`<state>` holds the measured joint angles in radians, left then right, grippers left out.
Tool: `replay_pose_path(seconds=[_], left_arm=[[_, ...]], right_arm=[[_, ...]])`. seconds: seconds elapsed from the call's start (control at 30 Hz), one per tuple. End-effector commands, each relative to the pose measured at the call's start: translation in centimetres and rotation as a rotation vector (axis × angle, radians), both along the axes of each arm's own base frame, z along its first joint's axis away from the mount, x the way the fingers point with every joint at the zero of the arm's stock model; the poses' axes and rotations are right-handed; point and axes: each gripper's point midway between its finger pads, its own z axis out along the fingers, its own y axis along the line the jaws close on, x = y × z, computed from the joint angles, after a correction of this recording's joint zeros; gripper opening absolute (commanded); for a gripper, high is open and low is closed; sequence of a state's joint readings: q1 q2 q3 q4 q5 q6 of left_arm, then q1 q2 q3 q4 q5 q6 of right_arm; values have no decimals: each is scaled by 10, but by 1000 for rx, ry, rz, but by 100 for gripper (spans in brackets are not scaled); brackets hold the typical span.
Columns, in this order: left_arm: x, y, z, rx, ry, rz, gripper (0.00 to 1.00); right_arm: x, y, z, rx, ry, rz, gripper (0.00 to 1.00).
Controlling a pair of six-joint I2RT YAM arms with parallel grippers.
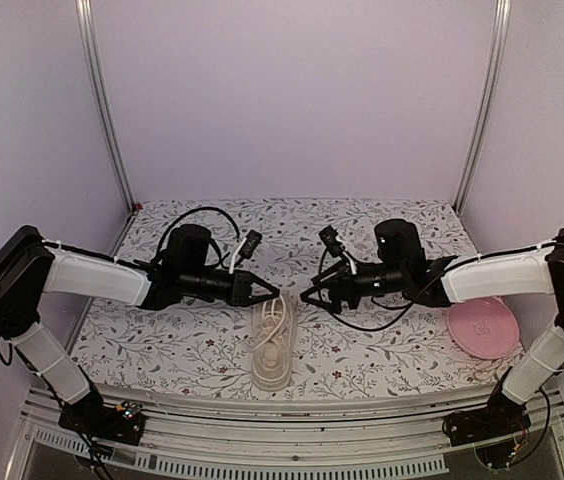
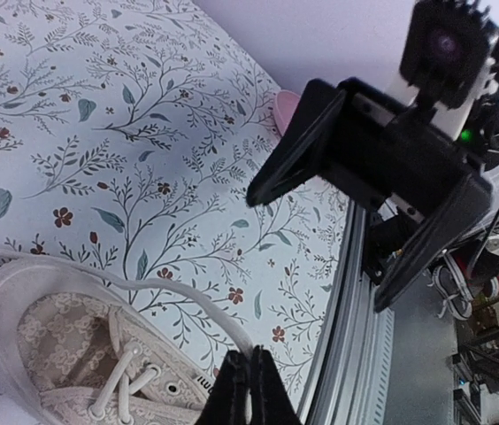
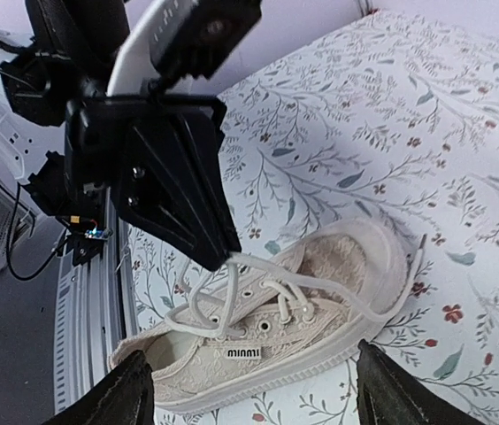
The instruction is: Tie the shoes
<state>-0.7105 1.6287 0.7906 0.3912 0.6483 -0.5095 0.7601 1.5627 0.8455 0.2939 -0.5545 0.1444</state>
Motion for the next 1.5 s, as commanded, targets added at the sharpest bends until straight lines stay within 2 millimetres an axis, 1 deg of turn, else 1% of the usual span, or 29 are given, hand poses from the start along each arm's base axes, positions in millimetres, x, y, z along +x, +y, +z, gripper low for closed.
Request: replay_pose_path(seconds=[0.0,0.1,0.2,0.47,0.6,0.73,0.83,0.93,0.97,1.0,1.23,1.33,1.47], left_arm=[[-2,2,9,-20,-36,-11,0],[-2,2,9,-17,-35,-7,0],[-2,2,9,-16,-34,-7,0],[-1,3,6,-9,-29,-6,0],[-1,2,7,-8,-31,-7,0],[-1,1,7,-8,-31,-11,0],[0,1,7,-8,-33,-9,0],[1,2,7,-6,-31,-6,0],[1,2,6,-4,-30,-4,0],[1,2,6,-2,-29,-2,0],[5,3,3,18,-25,21,0],[6,3,4,17,-26,20,0],[6,3,4,18,-26,23,0]], right_arm=[[-20,21,-20,39,119,154,77],[-29,27,-36,43,170,195,74],[-37,34,-42,51,186,227,71],[-27,54,-50,59,188,245,57],[-27,59,-51,63,185,260,50],[-24,63,-57,54,191,259,43],[-23,64,-60,50,194,256,33],[-25,66,-57,57,193,267,10],[-27,67,-55,60,193,274,5],[-29,67,-53,63,190,280,3],[-47,73,-33,83,165,303,2],[-48,77,-28,90,153,299,2],[-44,82,-27,99,150,295,2]])
